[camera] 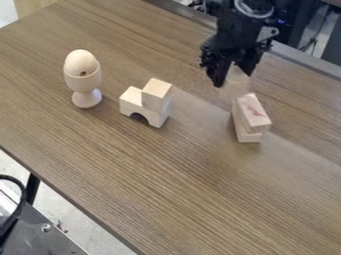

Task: Removed the rectangle block from the arch

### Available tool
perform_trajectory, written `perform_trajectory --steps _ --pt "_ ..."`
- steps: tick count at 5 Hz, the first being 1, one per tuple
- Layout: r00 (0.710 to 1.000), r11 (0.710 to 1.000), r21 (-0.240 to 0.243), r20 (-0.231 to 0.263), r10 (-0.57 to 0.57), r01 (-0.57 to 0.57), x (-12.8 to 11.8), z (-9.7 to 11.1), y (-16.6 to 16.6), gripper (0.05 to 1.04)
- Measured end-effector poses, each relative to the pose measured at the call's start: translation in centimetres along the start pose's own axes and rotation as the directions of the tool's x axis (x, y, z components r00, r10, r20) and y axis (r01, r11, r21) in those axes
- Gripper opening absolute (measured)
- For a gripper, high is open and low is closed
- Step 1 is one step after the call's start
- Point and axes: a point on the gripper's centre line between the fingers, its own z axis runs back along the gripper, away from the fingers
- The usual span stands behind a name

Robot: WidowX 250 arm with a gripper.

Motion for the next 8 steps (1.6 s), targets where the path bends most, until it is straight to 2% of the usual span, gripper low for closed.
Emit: perform_trajectory --steps 2,3,8 --pt "1.000 1.000 0.009 -0.010 0.006 -0.006 -0.4 -0.5 -1.3 0.564" --pt "1.000 1.000 -0.002 -0.016 0.015 -0.015 -0.3 -0.4 -1.9 0.564" --pt "1.000 1.000 -0.006 -0.020 0.014 -0.014 -0.5 -0.9 -2.0 0.564"
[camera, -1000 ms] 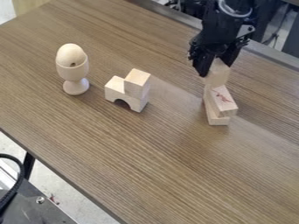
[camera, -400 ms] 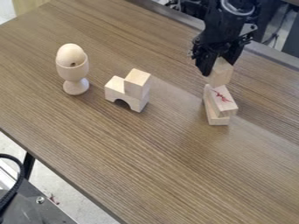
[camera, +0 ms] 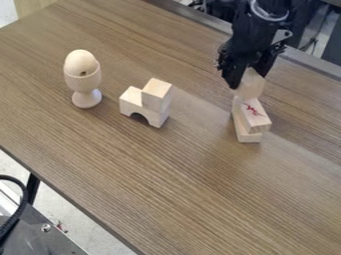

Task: Removed the rectangle block from the arch

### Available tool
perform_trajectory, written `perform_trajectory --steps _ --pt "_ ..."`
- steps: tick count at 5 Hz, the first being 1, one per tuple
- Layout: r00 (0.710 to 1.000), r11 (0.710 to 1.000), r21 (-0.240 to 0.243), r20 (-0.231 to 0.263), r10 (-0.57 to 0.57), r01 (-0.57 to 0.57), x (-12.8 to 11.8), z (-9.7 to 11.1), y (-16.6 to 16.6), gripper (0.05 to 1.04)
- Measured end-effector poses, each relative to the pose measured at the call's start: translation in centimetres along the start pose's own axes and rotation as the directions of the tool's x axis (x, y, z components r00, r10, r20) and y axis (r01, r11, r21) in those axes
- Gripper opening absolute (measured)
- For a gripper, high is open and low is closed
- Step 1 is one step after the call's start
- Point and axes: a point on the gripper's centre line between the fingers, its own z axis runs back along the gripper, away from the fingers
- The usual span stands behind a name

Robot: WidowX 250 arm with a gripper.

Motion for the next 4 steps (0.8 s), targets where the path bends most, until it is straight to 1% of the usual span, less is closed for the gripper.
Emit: perform_trajectory --steps 4 --pt "1.000 1.000 0.007 -0.005 0.007 -0.007 -0.65 -0.70 0.09 0.564"
